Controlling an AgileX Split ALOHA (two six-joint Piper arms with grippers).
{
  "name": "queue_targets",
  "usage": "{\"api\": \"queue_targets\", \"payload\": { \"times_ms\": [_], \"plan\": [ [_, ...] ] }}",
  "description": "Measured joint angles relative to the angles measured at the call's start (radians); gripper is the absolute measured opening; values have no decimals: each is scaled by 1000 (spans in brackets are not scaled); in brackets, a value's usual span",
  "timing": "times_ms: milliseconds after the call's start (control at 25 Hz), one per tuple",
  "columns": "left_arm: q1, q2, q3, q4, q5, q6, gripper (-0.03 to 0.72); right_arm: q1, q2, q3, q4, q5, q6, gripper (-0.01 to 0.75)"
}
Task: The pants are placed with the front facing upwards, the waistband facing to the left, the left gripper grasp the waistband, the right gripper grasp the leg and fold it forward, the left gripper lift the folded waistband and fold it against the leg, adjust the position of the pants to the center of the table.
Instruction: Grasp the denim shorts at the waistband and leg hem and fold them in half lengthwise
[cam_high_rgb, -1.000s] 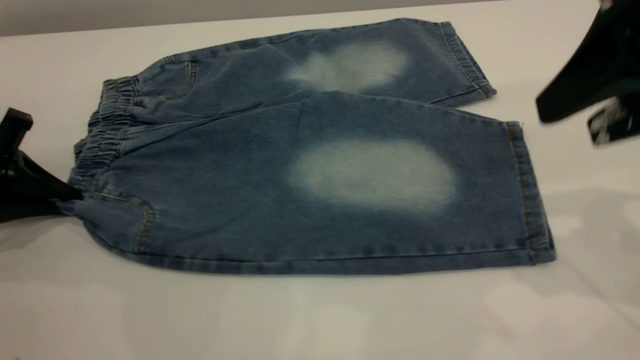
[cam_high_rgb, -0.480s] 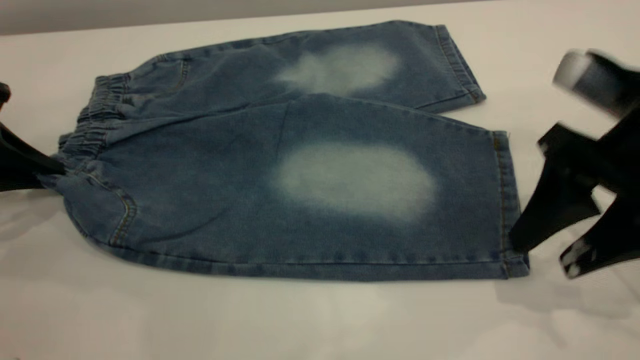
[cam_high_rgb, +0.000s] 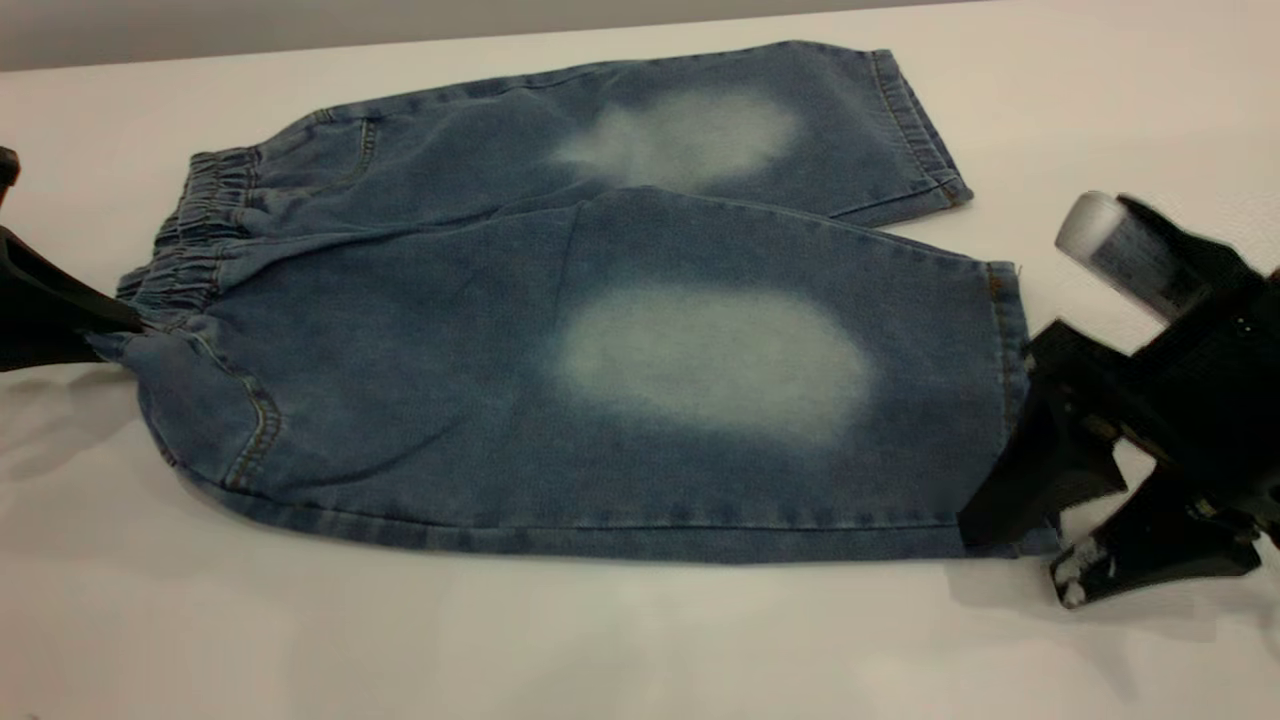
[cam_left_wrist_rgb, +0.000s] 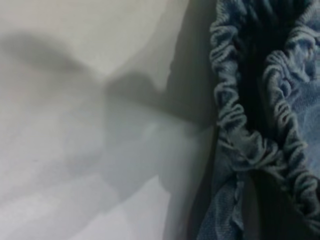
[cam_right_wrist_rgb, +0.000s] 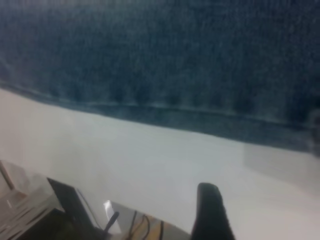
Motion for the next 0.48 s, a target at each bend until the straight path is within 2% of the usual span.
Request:
{"api": "queue_targets", "payload": {
  "times_ms": [160, 480],
  "plan": [
    [0, 0, 0, -1, 1, 0, 114, -1, 31, -14, 2, 9, -33, 407],
    [0, 0, 0, -2, 13, 3, 114, -1, 36, -60, 129, -13, -134, 405]
  ]
}}
